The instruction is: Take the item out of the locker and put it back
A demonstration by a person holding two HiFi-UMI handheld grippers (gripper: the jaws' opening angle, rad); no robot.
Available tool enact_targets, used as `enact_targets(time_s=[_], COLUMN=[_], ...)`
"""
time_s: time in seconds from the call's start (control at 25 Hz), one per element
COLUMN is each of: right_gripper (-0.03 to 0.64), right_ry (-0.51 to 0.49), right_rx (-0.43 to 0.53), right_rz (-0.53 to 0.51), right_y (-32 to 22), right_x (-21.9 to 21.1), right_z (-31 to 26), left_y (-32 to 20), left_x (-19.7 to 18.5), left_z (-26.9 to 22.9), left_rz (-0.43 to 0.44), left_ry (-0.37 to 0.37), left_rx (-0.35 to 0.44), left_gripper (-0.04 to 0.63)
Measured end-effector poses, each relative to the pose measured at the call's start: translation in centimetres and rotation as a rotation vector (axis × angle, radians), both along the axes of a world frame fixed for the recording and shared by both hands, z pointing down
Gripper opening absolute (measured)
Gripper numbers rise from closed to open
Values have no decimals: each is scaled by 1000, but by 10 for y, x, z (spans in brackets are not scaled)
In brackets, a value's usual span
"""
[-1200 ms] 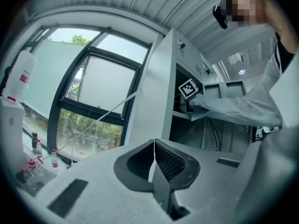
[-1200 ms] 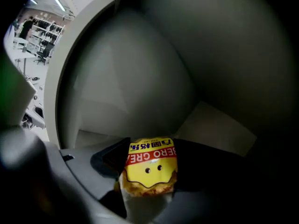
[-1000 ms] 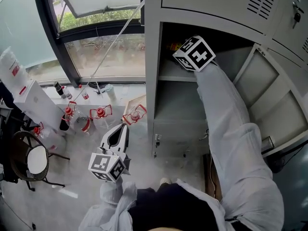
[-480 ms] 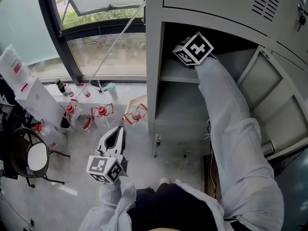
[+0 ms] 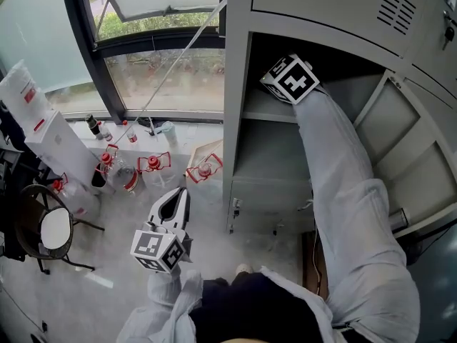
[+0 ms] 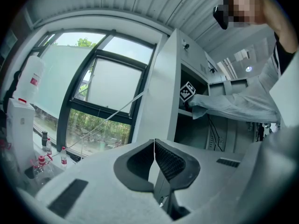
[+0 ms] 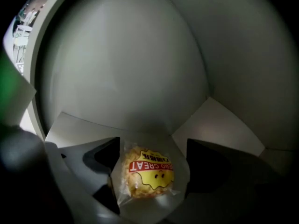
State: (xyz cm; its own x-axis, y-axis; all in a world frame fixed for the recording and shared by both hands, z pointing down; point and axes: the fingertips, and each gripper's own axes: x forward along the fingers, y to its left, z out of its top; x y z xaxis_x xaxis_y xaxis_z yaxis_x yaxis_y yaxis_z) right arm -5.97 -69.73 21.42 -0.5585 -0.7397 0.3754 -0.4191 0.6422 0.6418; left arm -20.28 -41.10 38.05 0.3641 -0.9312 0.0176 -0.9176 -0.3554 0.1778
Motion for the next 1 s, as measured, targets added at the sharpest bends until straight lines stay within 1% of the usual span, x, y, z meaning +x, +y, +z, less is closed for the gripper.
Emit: enact_targets(time_s=[0.16, 0.36, 0.56, 0.88, 1.0], right_gripper=[430, 430, 430, 430, 430], right_ry=[10, -38, -53, -177, -245], right_rx=[15, 26, 38, 48, 57], right_rz=[13, 64, 99, 191, 209], right_y=[7, 19, 41, 80, 99], right_x=[4, 18, 29, 45, 48], right_z=[-1, -7, -12, -22, -26], left_y=[4, 10, 20, 46, 57], left_x=[-4, -2, 6, 10, 9], left_z=[0, -2, -4, -2, -1], left_rz=[-1, 26, 65, 111, 127], left_ry=[3, 4, 2, 2, 1], left_rx=[1, 6, 15, 9, 4], left_gripper=[11, 11, 11, 11, 11])
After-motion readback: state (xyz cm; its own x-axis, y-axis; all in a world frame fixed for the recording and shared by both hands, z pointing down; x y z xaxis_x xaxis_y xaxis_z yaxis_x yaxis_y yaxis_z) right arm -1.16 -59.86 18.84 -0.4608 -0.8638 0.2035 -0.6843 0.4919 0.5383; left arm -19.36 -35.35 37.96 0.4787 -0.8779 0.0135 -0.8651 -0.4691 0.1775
